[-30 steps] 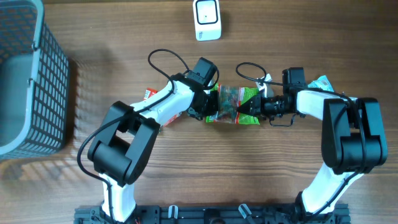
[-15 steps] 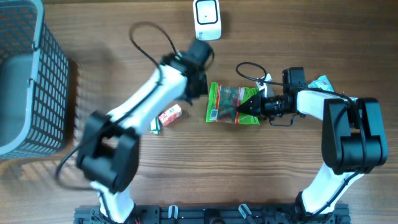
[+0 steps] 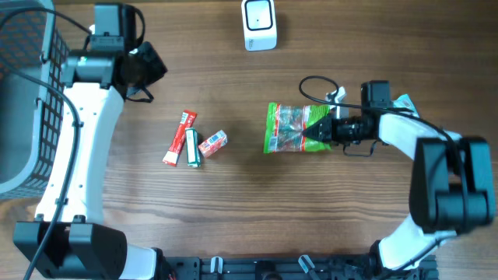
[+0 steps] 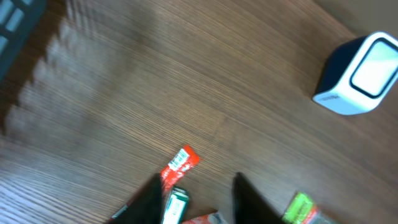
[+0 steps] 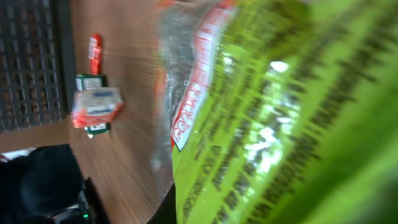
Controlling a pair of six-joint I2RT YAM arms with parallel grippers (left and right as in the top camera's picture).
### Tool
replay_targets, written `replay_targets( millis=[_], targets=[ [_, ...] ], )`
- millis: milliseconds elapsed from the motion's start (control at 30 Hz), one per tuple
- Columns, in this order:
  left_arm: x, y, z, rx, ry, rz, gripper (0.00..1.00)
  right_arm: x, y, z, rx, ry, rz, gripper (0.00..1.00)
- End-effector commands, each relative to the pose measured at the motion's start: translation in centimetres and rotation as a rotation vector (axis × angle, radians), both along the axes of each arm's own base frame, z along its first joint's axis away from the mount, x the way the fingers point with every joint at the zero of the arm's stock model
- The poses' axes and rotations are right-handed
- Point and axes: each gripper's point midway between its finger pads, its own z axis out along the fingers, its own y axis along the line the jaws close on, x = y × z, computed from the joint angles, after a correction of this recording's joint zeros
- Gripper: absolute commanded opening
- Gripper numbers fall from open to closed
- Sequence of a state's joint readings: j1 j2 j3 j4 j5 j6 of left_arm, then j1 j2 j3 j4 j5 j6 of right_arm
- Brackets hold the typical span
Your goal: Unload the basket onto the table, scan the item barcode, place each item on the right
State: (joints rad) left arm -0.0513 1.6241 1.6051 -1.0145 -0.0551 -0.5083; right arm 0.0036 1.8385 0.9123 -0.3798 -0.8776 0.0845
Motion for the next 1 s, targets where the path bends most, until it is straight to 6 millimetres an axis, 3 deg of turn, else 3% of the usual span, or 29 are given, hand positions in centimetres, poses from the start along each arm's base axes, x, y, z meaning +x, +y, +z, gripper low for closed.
replay_targets(
  millis=[0,200,333,467,567,667,800,967],
  targets=[
    [-0.6,0.9,-0.6,0.003,0.026,0.021,1.0,1.3,-0.5,6.8,-0.06,-0.295,0.063,0.04],
    [-0.8,0.8,-0.7,0.003,0.037,0.021,1.0,-0.3,-2.0,15.3,-0.23,-0.486,0.153,0.04],
    [-0.8,0.8,-0.7,0.004,0.037,0.021,1.0,1.1,-3.7,23.9,-0.384,-0.585,0.132,0.04],
    [-0.8,0.8,-0.7,0.004,0.037,0.021,1.0,2.2,-3.5,33.2,-0.451,-0.719,0.113,0.04],
    [-0.8,0.8,-0.7,0.003,0.037,0.021,1.0,3.2,-1.2,37.3,-0.489,-0.821,0.201,0.04],
    [-0.8,0.8,-0.7,0.004,0.037,0.021,1.0,5.4,1.0,37.2,-0.607,-0.886,0.297,0.04],
    [-0.8,0.8,-0.7,0.003,0.037,0.021,1.0,7.7,4.6,32.9,-0.769,-0.902,0.484,0.04],
    [-0.8,0.8,-0.7,0.003,0.037,0.021,1.0,12.3,8.0,27.3,-1.037,-0.9,0.571,0.04]
  ],
)
